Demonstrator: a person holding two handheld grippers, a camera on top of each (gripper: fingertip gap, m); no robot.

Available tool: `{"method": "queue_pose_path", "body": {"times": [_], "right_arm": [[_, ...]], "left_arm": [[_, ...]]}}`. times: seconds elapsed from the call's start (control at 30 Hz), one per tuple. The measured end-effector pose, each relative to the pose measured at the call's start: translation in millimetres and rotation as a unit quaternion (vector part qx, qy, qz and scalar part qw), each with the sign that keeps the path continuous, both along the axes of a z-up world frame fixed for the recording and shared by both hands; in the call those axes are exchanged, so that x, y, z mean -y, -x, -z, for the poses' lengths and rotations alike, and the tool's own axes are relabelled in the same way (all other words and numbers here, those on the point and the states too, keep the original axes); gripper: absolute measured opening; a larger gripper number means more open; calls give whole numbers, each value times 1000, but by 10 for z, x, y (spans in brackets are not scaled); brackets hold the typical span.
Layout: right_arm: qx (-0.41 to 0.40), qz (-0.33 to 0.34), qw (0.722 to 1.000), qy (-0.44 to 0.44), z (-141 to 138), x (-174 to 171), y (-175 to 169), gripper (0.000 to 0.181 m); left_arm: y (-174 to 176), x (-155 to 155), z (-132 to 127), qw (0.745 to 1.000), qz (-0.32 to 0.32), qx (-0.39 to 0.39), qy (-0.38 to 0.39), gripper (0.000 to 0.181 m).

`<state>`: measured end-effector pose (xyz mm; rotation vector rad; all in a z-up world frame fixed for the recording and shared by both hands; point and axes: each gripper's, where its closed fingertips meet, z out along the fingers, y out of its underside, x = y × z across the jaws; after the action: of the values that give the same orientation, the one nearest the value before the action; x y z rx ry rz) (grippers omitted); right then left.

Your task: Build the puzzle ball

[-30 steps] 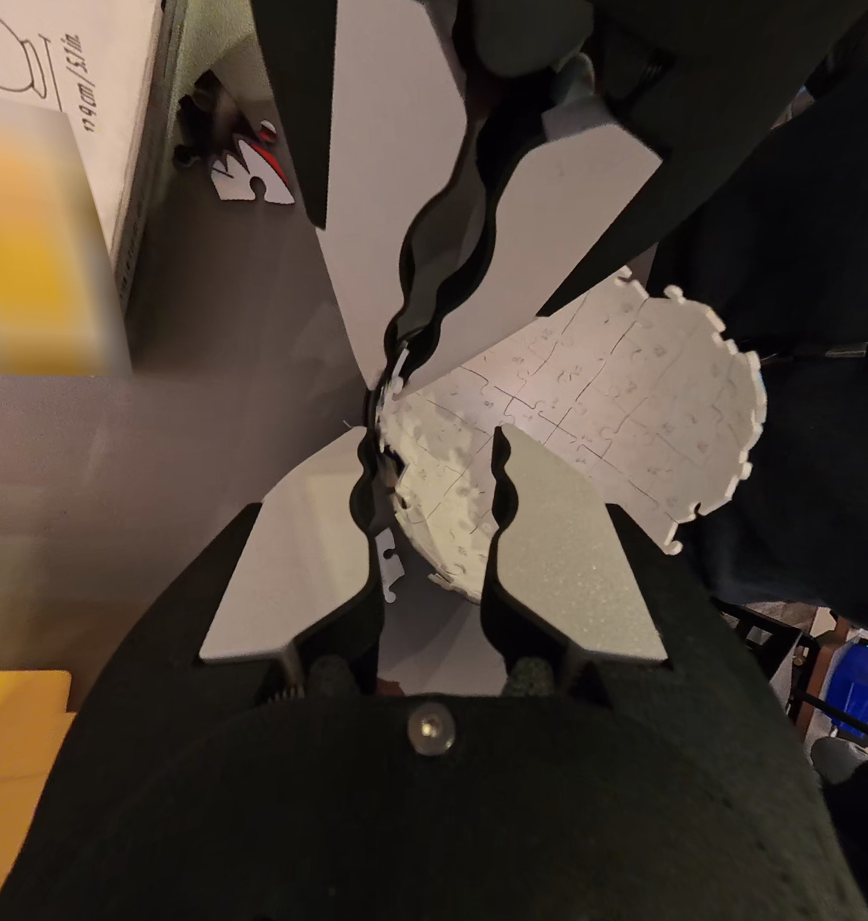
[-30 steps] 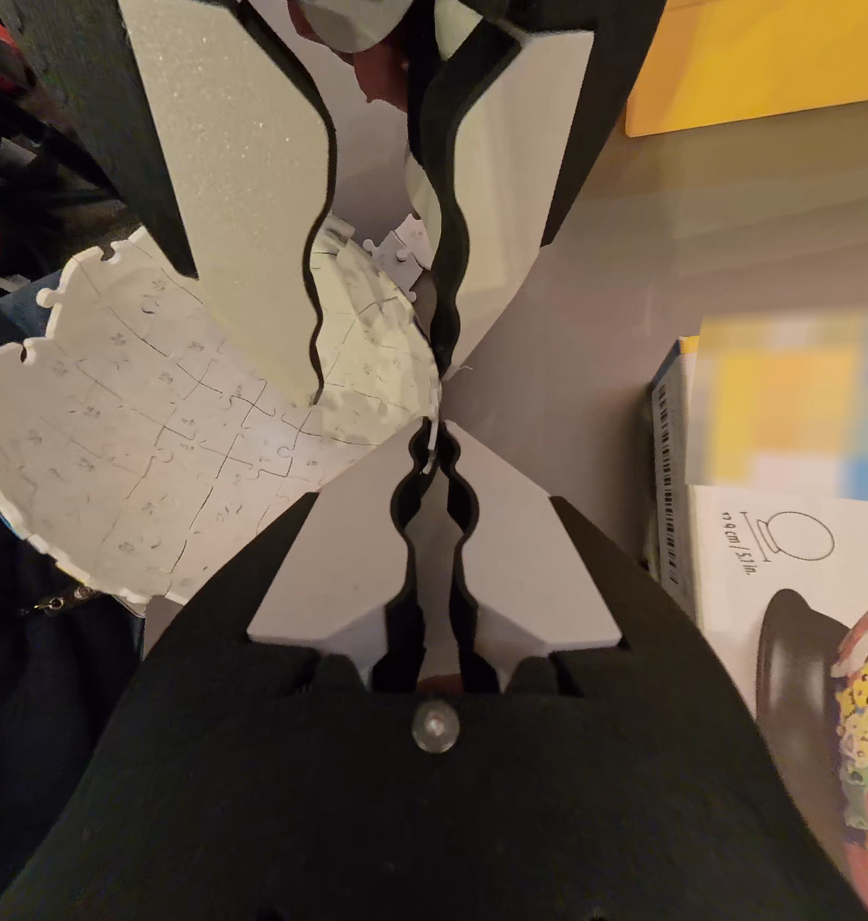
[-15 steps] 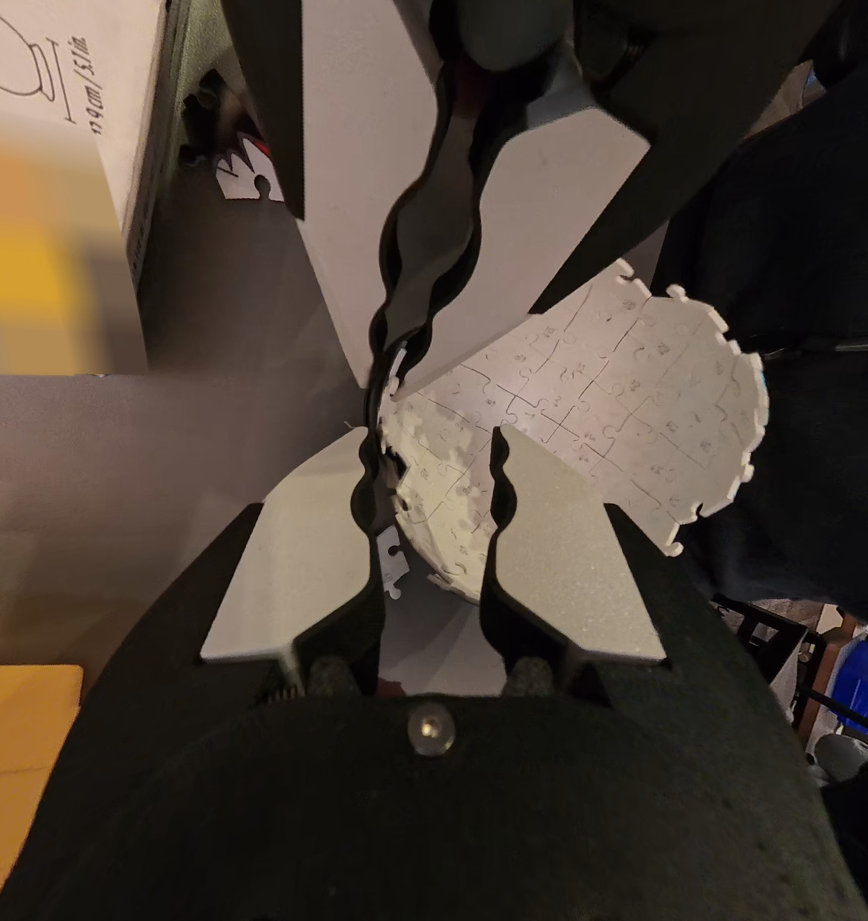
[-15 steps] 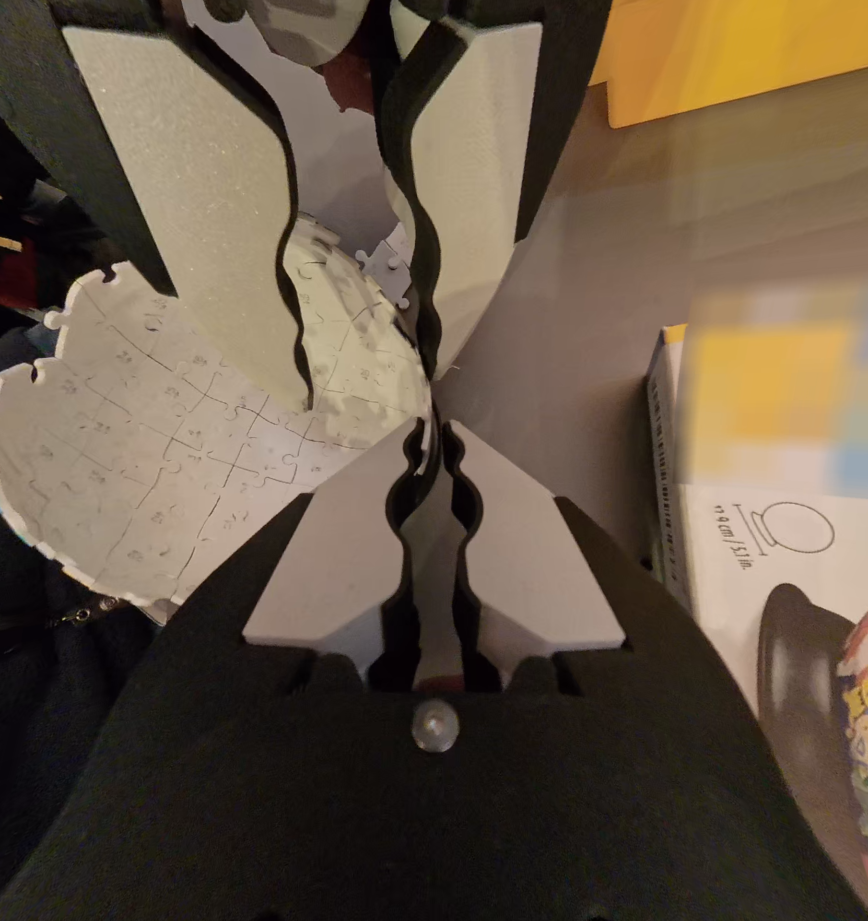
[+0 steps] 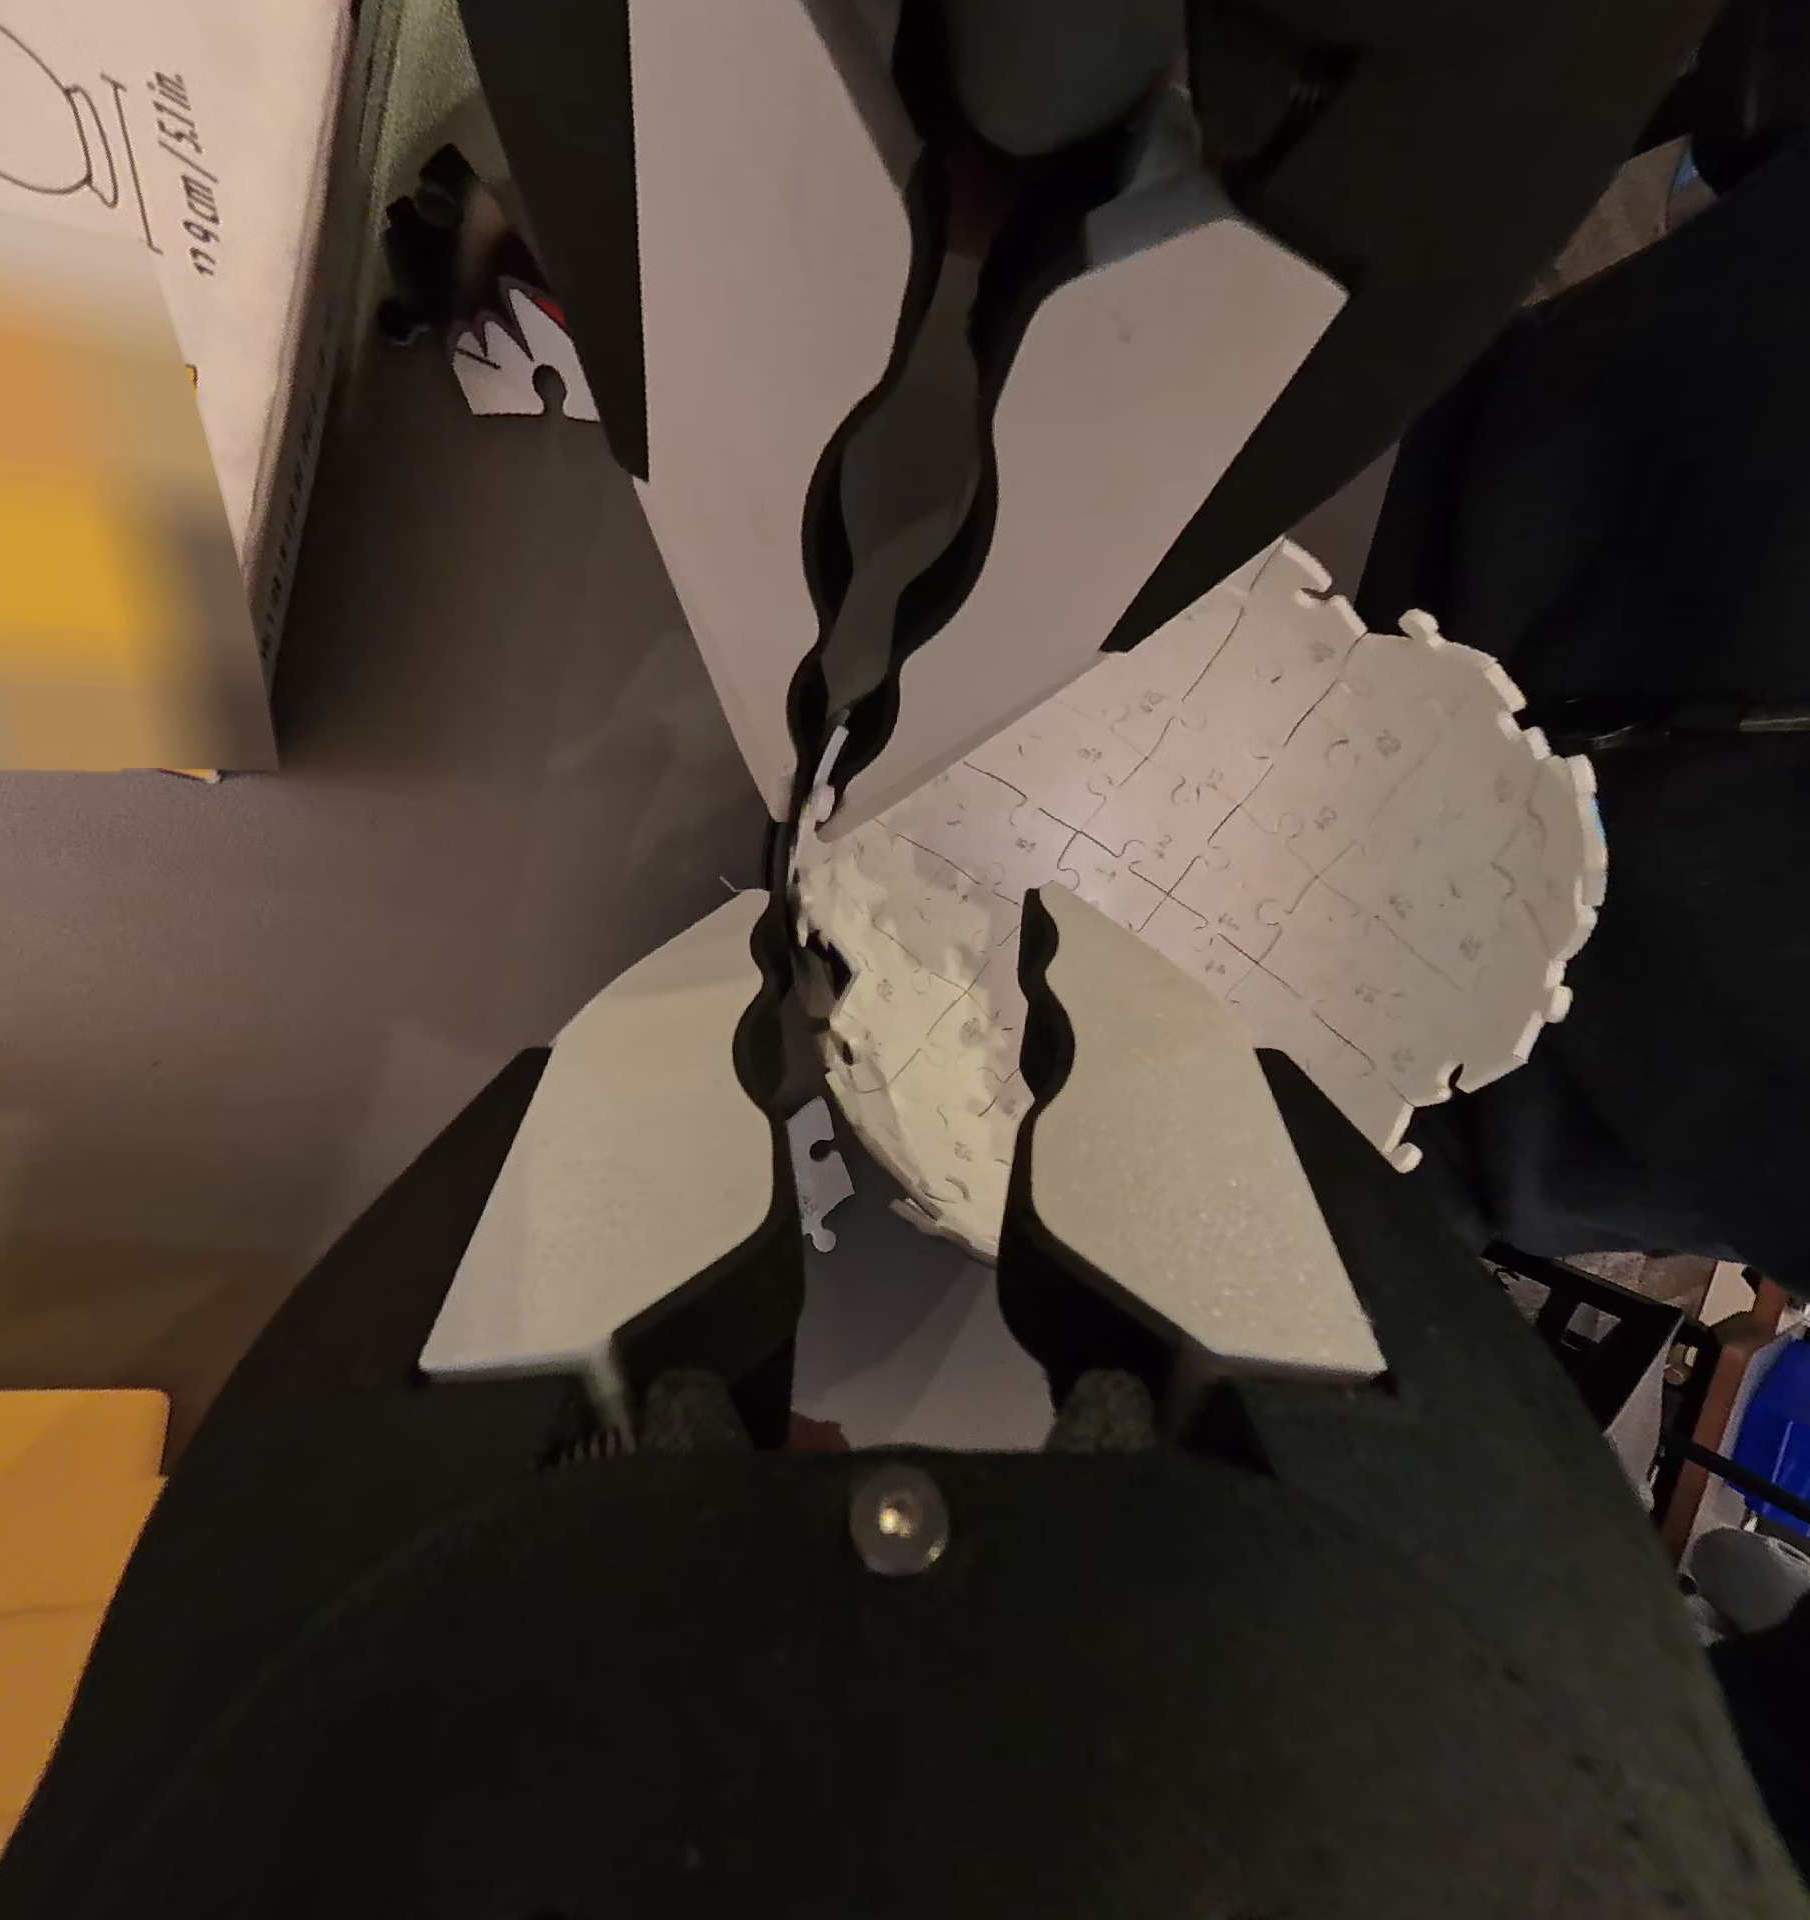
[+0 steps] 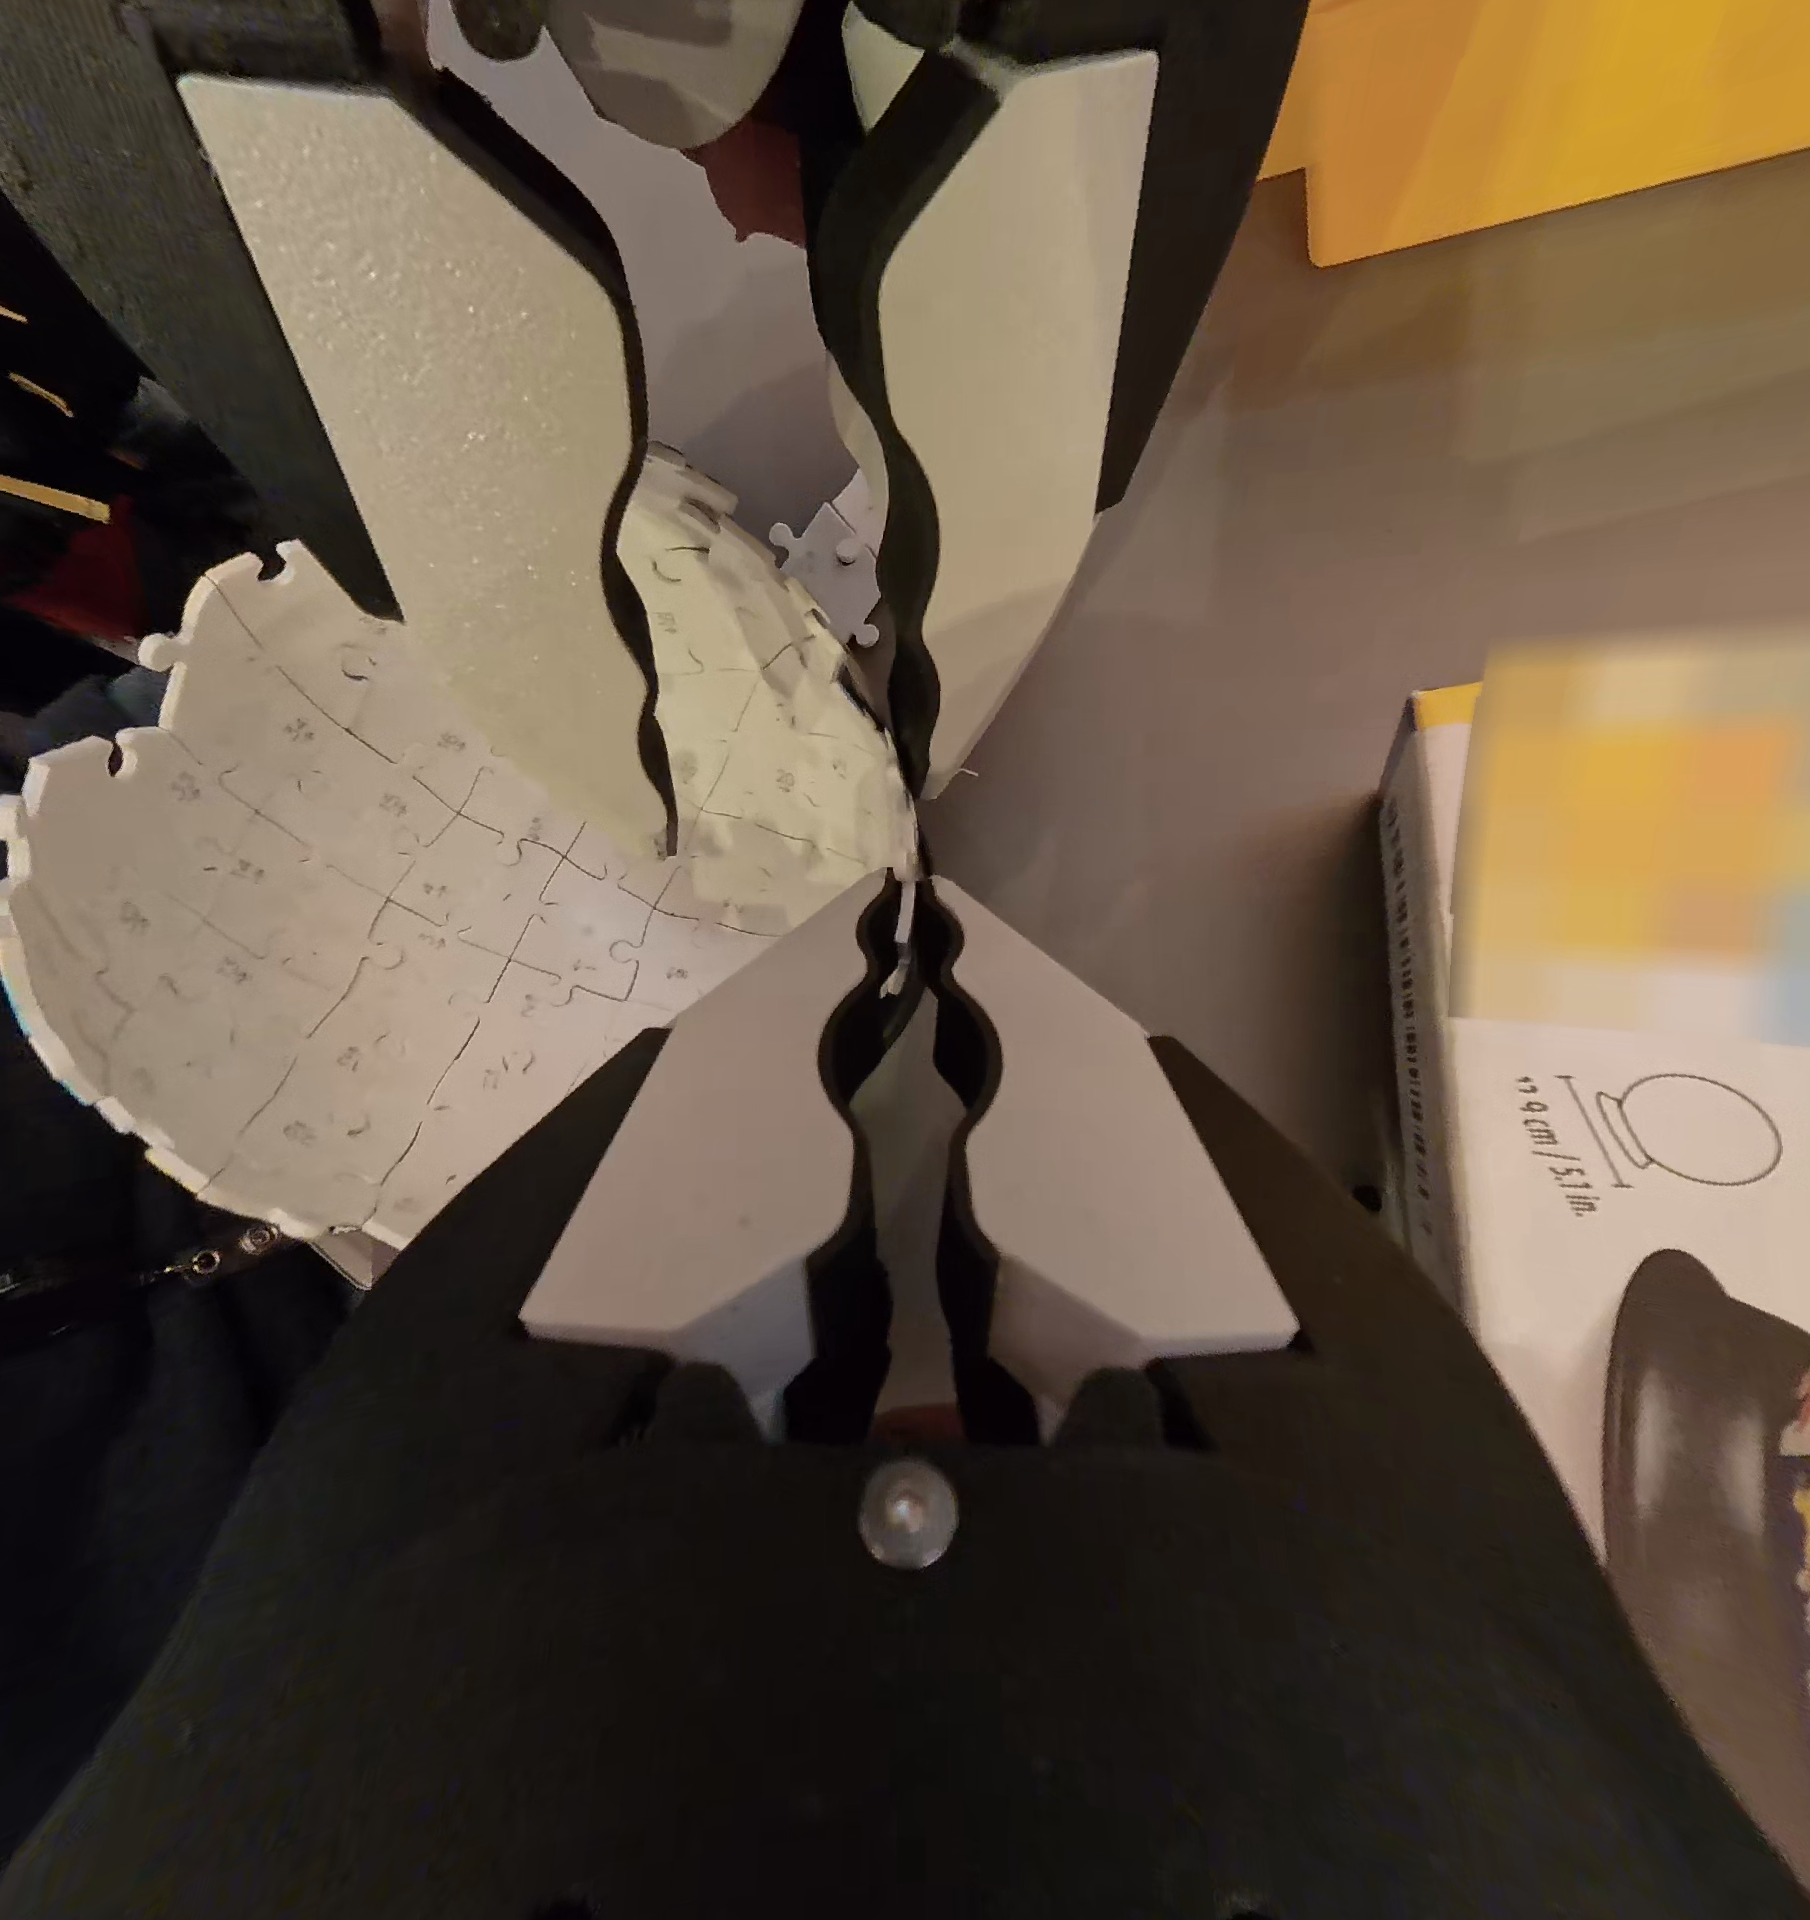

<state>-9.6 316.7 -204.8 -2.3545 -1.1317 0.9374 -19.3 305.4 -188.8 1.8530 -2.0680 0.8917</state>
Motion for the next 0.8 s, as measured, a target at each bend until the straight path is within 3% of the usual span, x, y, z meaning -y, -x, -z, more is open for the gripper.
{"method": "queue_pose_path", "body": {"times": [0.43,0.8], "right_arm": [[0,12,1000,4,-25,-12,-6,8],[-17,20,999,-23,-235,-35,-126,13]], "left_arm": [[-6,-12,-7,1000,-3,-2,5,43],[-32,-98,-130,999,-25,26,-7,61]]}}
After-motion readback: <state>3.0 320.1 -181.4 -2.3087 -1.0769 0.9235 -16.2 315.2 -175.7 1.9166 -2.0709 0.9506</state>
